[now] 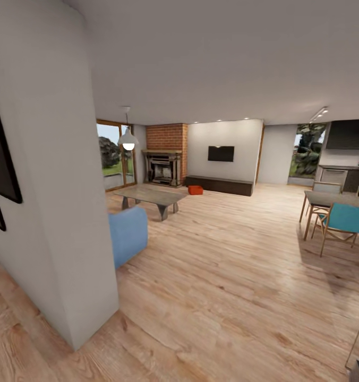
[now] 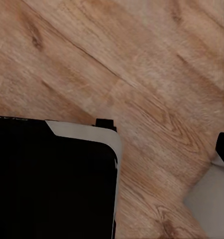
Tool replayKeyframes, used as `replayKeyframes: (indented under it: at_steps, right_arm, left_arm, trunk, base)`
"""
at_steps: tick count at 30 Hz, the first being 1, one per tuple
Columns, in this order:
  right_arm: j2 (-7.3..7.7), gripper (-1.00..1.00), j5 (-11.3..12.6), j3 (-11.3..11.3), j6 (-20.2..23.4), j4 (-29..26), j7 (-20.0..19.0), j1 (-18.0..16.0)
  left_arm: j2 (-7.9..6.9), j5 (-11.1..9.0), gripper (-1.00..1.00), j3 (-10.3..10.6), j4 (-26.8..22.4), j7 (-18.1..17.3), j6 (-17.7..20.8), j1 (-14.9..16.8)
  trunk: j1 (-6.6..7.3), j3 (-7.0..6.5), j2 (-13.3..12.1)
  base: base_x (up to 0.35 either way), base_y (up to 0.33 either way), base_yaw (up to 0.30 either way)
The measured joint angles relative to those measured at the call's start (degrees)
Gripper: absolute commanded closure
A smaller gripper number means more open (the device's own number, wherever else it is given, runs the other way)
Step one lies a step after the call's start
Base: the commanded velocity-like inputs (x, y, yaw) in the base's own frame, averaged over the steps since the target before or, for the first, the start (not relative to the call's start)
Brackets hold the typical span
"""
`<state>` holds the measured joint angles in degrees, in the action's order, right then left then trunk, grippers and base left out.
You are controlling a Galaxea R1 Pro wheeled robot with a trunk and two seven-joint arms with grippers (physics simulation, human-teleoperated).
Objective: Move the two storage containers from the living room to the garage. In the garage, place one container on the floor and stack the other container on top of it (either order is fine).
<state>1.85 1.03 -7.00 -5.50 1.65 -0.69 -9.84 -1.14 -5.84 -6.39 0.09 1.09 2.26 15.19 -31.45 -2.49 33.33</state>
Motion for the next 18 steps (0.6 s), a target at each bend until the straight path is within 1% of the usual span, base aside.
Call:
replayKeyframes:
  at_steps: [18]
  right_arm:
    - [-0.01, -1.00, 0.00, 0.00, 0.00, -0.01, -0.03, -0.03]
  left_arm:
    - [0.00, 0.00, -1.00, 0.00, 0.00, 0.00, 0.01, 0.00]
  trunk:
    - [0.00, 0.00, 0.00]
  base:
    - [0.323, 0.000, -0.237]
